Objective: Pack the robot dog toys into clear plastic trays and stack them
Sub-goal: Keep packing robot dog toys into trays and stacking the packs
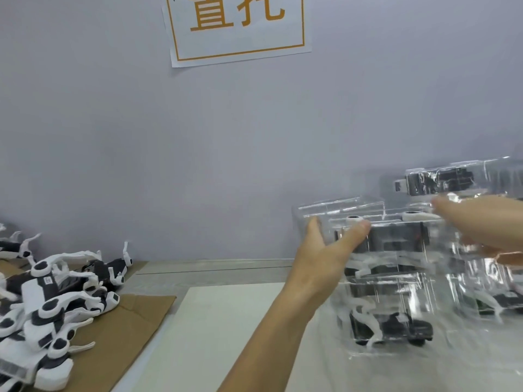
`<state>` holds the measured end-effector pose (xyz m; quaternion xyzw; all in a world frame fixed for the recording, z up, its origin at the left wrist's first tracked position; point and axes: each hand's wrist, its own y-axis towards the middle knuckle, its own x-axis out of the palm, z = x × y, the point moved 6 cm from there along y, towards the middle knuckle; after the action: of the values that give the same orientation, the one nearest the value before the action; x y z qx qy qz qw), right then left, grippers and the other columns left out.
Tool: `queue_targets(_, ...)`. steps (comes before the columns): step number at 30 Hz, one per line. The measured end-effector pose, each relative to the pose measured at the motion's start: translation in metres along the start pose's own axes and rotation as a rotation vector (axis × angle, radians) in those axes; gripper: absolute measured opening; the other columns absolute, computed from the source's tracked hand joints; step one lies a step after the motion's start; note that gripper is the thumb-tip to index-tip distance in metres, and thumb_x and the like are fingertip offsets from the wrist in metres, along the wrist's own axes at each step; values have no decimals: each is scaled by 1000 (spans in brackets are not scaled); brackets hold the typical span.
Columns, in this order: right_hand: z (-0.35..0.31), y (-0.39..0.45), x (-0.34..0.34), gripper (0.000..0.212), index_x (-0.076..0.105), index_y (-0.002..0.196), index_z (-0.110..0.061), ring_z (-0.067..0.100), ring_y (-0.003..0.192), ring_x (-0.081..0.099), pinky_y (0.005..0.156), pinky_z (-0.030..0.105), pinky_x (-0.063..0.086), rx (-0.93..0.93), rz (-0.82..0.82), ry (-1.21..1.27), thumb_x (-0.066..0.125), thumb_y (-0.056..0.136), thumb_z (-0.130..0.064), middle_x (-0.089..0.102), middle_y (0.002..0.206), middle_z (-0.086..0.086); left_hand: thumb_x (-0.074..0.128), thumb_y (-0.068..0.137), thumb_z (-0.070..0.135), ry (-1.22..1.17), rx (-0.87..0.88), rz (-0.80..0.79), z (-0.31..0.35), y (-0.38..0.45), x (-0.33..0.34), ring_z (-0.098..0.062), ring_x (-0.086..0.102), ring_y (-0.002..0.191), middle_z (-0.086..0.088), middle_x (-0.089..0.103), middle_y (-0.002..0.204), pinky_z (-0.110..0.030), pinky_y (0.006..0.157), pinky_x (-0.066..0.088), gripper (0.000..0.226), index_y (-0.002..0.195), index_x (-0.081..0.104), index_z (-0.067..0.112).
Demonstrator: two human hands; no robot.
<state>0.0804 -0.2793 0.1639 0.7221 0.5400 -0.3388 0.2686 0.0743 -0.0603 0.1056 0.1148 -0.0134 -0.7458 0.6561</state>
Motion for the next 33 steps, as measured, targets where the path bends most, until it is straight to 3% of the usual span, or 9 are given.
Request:
queue_targets(3, -15, -5, -3, 66, 39, 148, -11, 34, 138, 40, 111, 49, 34, -110, 103, -119, 38, 100, -55, 40, 154, 12, 69, 81, 65, 12, 27, -9, -6, -1, 6, -10, 27, 144, 9, 21, 164, -40, 114, 29, 100, 155, 5, 44)
queue_targets(6, -51, -24, -3, 53, 51, 142, -21, 28, 135, 45, 110, 40, 35, -342, 276, -36, 50, 96, -48, 52, 145, 5, 66, 80, 68, 90, 52, 38, -9, -3, 13, -2, 28, 130, 9, 22, 163, -35, 111, 31, 98, 153, 7, 40)
queue_targets(9, -82, -37, 21, 39, 61, 130, -32, 19, 126, 52, 105, 32, 36, -502, 183, 23, 53, 95, -47, 61, 134, -3, 63, 63, 85, 173, 72, 39, -13, -4, 18, -4, 30, 133, 13, 24, 163, -36, 111, 33, 113, 152, 11, 41)
queue_targets(13, -81, -29, 44, 28, 70, 113, -37, 17, 103, 61, 100, 40, 46, -432, 56, -132, 52, 96, -51, 70, 110, -11, 56, 78, 75, 96, 132, 36, -13, 1, 3, -4, 46, 133, 12, 49, 148, -29, 107, 41, 87, 149, 41, 27)
queue_targets(15, -76, -26, 41, 24, 71, 107, -37, 15, 98, 59, 93, 36, 47, -420, 43, -91, 55, 95, -50, 70, 107, -11, 55, 89, 55, 34, 188, 201, -12, 9, -24, 0, 57, 114, 12, 64, 124, -14, 89, 42, 49, 125, 64, 23)
queue_targets(17, -74, -23, 40, 22, 71, 106, -37, 16, 101, 58, 92, 36, 46, -425, 35, -73, 57, 94, -50, 68, 111, -10, 63, 92, 41, 91, 161, 422, -20, 18, -52, -9, 56, 115, 8, 58, 125, -19, 90, 43, 33, 122, 62, 26)
queue_targets(23, -74, -20, 40, 27, 68, 114, -35, 16, 108, 59, 90, 33, 44, -443, 38, -45, 60, 92, -49, 66, 116, -8, 75, 80, 58, 48, -37, 298, -42, 62, -65, -23, 33, 143, 4, 16, 162, -44, 111, 37, 97, 152, 10, 55)
queue_targets(28, -73, -20, 38, 31, 68, 115, -36, 14, 102, 59, 85, 33, 44, -443, 42, -11, 63, 89, -53, 66, 114, -10, 72, 89, 43, 21, -79, 196, -53, 86, -47, -23, 62, 98, -4, 52, 137, -35, 77, 58, 48, 127, 43, 48)
queue_targets(33, -69, -18, 38, 32, 68, 115, -35, 14, 103, 60, 83, 32, 43, -428, 31, -17, 64, 89, -54, 67, 115, -9, 72, 92, 22, 53, 96, 438, -39, 85, -77, -25, 47, 130, -1, 49, 132, -49, 101, 51, 41, 124, 53, 39)
